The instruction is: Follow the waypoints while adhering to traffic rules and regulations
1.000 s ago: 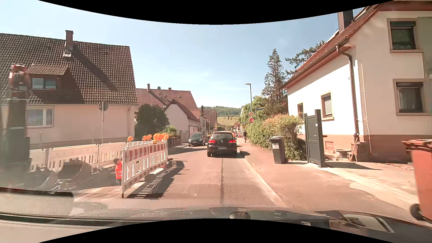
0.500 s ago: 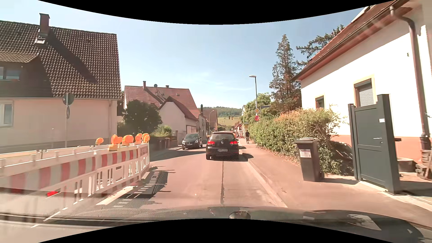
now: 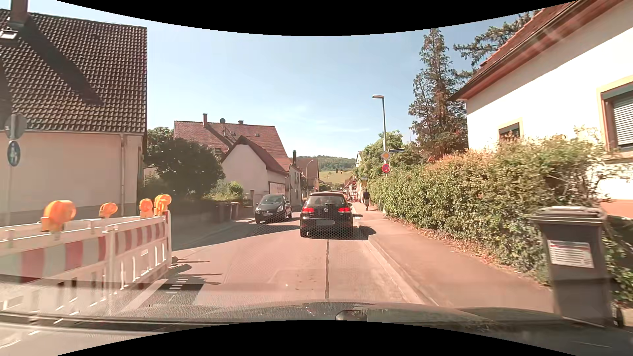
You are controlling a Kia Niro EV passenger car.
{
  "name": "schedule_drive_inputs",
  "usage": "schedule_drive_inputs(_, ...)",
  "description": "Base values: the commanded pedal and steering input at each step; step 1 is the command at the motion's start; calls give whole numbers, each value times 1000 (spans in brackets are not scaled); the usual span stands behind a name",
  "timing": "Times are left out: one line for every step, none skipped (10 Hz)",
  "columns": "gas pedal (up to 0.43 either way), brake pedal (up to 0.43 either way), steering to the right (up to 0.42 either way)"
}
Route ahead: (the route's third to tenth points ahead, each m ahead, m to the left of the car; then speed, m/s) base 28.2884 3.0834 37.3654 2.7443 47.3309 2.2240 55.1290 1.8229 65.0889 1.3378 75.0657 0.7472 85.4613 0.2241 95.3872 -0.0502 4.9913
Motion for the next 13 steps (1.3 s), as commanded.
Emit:
schedule_drive_inputs(0,122,-5)
schedule_drive_inputs(0,122,-4)
schedule_drive_inputs(0,122,-3)
schedule_drive_inputs(0,116,0)
schedule_drive_inputs(0,85,4)
schedule_drive_inputs(0,73,4)
schedule_drive_inputs(0,73,4)
schedule_drive_inputs(0,67,4)
schedule_drive_inputs(0,67,4)
schedule_drive_inputs(0,73,4)
schedule_drive_inputs(0,73,4)
schedule_drive_inputs(0,73,6)
schedule_drive_inputs(0,73,6)
